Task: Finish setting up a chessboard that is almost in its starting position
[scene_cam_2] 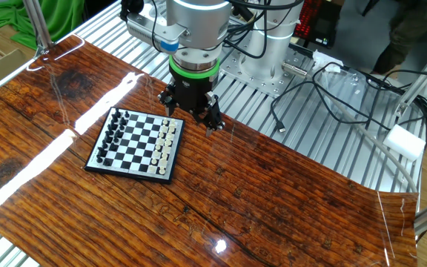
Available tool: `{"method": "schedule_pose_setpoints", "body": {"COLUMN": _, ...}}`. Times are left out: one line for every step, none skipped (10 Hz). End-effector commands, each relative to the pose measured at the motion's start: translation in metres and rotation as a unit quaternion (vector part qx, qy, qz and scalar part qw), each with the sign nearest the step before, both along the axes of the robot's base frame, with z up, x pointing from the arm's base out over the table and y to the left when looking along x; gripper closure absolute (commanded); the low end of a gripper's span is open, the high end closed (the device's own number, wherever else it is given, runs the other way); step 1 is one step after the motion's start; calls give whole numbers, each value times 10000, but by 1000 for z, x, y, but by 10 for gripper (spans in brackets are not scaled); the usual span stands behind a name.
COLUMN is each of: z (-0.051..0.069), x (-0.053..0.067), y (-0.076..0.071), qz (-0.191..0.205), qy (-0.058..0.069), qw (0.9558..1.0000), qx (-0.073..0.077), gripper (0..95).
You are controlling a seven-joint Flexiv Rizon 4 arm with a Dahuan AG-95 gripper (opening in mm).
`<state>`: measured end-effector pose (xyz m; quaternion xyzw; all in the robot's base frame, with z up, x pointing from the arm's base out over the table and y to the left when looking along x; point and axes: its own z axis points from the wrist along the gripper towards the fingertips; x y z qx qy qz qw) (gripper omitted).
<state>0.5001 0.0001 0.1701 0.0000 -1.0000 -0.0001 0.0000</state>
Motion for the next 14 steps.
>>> {"method": "schedule_pose_setpoints", "body": {"z": 0, "x": 0, "y": 0, "qz": 413, "qy": -284, "qw": 9976, "qx": 488, "gripper": 950}}
{"method": "schedule_pose_setpoints", "body": {"z": 0, "x": 0, "y": 0, "qz": 411, "qy": -283, "qw": 9976, "qx": 490, "gripper": 950}}
{"method": "schedule_pose_setpoints", "body": {"z": -1, "x": -1, "y": 0, "qz": 408, "qy": -283, "qw": 9976, "qx": 490, "gripper": 950}}
{"method": "schedule_pose_setpoints", "body": {"z": -1, "x": -1, "y": 0, "qz": 407, "qy": -283, "qw": 9976, "qx": 491, "gripper": 950}}
{"method": "schedule_pose_setpoints", "body": {"z": -1, "x": -1, "y": 0, "qz": 407, "qy": -284, "qw": 9976, "qx": 491, "gripper": 950}}
{"method": "schedule_pose_setpoints", "body": {"z": -2, "x": -2, "y": 0, "qz": 406, "qy": -285, "qw": 9976, "qx": 492, "gripper": 950}}
{"method": "schedule_pose_setpoints", "body": {"z": -2, "x": -3, "y": 0, "qz": 396, "qy": -284, "qw": 9976, "qx": 493, "gripper": 950}}
{"method": "schedule_pose_setpoints", "body": {"z": -2, "x": -3, "y": 1, "qz": 386, "qy": -284, "qw": 9976, "qx": 494, "gripper": 950}}
{"method": "schedule_pose_setpoints", "body": {"z": -3, "x": -4, "y": 1, "qz": 380, "qy": -285, "qw": 9976, "qx": 495, "gripper": 950}}
{"method": "schedule_pose_setpoints", "body": {"z": -3, "x": -4, "y": 1, "qz": 380, "qy": -285, "qw": 9976, "qx": 496, "gripper": 950}}
{"method": "schedule_pose_setpoints", "body": {"z": -3, "x": -4, "y": 1, "qz": 387, "qy": -286, "qw": 9976, "qx": 496, "gripper": 950}}
{"method": "schedule_pose_setpoints", "body": {"z": -4, "x": -4, "y": 1, "qz": 391, "qy": -287, "qw": 9976, "qx": 496, "gripper": 950}}
{"method": "schedule_pose_setpoints", "body": {"z": -4, "x": -4, "y": 1, "qz": 390, "qy": -287, "qw": 9976, "qx": 496, "gripper": 950}}
{"method": "schedule_pose_setpoints", "body": {"z": -4, "x": -4, "y": 1, "qz": 387, "qy": -288, "qw": 9976, "qx": 496, "gripper": 950}}
